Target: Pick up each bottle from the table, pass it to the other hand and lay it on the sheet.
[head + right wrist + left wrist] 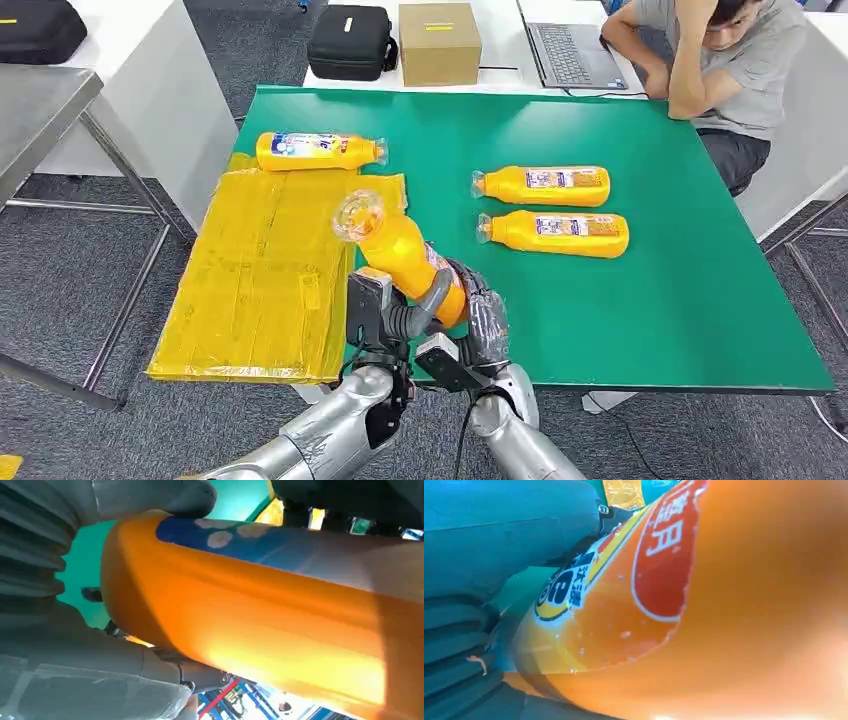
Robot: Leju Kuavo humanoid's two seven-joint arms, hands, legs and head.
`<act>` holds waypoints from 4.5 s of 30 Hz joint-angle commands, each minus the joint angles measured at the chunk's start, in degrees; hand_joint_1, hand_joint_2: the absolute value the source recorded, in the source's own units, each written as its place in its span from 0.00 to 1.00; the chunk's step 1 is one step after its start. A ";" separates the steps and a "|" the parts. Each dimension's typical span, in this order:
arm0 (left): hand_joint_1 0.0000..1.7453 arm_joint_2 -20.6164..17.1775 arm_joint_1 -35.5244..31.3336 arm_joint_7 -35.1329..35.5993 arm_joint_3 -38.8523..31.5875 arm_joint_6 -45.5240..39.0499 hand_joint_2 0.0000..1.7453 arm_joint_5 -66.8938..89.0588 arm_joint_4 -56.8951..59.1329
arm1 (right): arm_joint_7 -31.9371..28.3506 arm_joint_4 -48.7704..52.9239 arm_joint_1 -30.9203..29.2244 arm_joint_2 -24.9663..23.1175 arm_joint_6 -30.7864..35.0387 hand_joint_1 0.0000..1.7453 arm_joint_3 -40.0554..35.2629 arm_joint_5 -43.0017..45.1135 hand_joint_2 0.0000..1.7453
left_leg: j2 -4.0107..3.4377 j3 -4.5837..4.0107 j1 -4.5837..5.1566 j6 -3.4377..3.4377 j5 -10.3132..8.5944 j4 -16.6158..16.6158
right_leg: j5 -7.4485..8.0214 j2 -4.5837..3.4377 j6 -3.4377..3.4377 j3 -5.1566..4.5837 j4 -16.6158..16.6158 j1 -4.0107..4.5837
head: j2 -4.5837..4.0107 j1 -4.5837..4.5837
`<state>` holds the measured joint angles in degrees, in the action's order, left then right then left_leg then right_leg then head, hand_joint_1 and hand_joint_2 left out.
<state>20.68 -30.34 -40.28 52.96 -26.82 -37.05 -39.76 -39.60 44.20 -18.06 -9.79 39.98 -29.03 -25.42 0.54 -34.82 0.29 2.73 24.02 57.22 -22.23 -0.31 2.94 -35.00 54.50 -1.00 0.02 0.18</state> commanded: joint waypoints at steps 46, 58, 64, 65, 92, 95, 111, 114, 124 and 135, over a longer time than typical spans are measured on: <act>1.00 -14.49 -10.40 49.18 -22.75 -7.52 1.00 127.05 23.21 | -0.40 -5.19 4.53 2.13 -0.05 0.00 7.54 18.10 1.00 | -0.08 0.16 -0.09 -0.32 -0.04 0.00 | -0.09 -0.03 -0.14 0.04 0.17 0.08 | 0.00 -0.07; 1.00 -14.70 -11.53 54.00 -19.70 5.87 1.00 127.05 25.16 | -0.40 -4.91 5.17 2.67 -0.03 0.00 7.58 19.71 1.00 | -0.03 0.03 -0.07 -0.29 -0.09 0.00 | -0.05 0.00 -0.12 -0.07 0.17 0.06 | 0.00 -0.04; 1.00 -15.28 -11.06 55.55 -19.65 7.69 1.00 127.05 25.32 | -0.40 -4.80 5.39 2.63 0.00 0.00 7.42 19.82 1.00 | -0.15 0.29 -0.10 -0.36 0.03 0.01 | -0.13 -0.08 -0.18 0.16 0.19 0.09 | 0.00 -0.02; 1.00 -15.82 -10.77 56.09 -19.61 8.10 1.00 127.05 25.28 | -0.40 -5.09 5.13 2.49 -0.05 0.00 7.21 19.78 1.00 | -0.12 0.13 -0.06 -0.30 -0.06 -0.01 | -0.05 -0.09 -0.13 0.00 0.18 0.04 | 0.00 -0.04; 0.81 -14.67 -7.56 50.81 -24.65 3.42 1.00 123.84 25.12 | -0.40 -7.51 3.04 1.27 0.02 0.00 8.12 19.14 1.00 | -0.22 0.30 -0.06 -0.35 -0.02 -0.04 | -0.07 -0.16 -0.19 0.09 0.24 0.04 | 0.00 -0.04; 0.83 -14.51 -7.32 50.30 -24.73 3.76 1.00 124.42 24.89 | -0.40 -8.56 2.59 1.19 0.02 0.00 7.91 19.22 1.00 | -0.25 0.42 -0.07 -0.40 0.02 -0.05 | -0.11 -0.17 -0.23 0.19 0.24 0.06 | 0.00 -0.04; 0.28 -12.99 -7.35 49.30 -25.57 2.24 1.00 126.54 23.96 | -0.40 -8.58 2.85 1.45 0.02 0.00 8.53 18.45 1.00 | -0.13 0.32 -0.06 -0.36 -0.02 -0.03 | -0.10 -0.07 -0.19 0.14 0.23 0.05 | 0.00 -0.04; 0.10 -12.92 -7.09 49.79 -26.09 0.97 1.00 126.91 23.52 | -0.40 -9.58 1.84 1.01 -0.06 0.00 7.86 18.62 1.00 | -0.17 0.36 -0.07 -0.39 0.03 0.02 | -0.14 -0.10 -0.22 0.17 0.29 0.06 | 0.00 -0.04; 0.05 -13.33 -6.76 50.36 -25.00 -0.78 1.00 127.05 22.61 | -0.40 -11.02 1.86 0.74 -0.02 0.00 7.74 18.78 1.00 | -0.13 0.30 -0.06 -0.36 -0.03 -0.02 | -0.09 -0.07 -0.19 0.12 0.25 0.05 | -0.02 -0.04; 0.00 -13.35 -5.65 52.22 -22.11 -5.22 1.00 127.05 18.55 | -0.40 -12.01 1.40 0.59 0.02 0.00 6.84 19.27 1.00 | -0.12 0.26 -0.08 -0.37 -0.02 0.02 | -0.11 -0.06 -0.20 0.09 0.28 0.07 | 0.00 -0.04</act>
<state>7.54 -36.24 11.56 28.00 -30.95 89.92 -19.47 -39.93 36.59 -13.85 -9.33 40.02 -20.98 -6.71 0.55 -34.79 0.27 2.50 23.86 57.22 -22.22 -0.31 2.86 -35.11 54.76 -1.00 0.02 0.13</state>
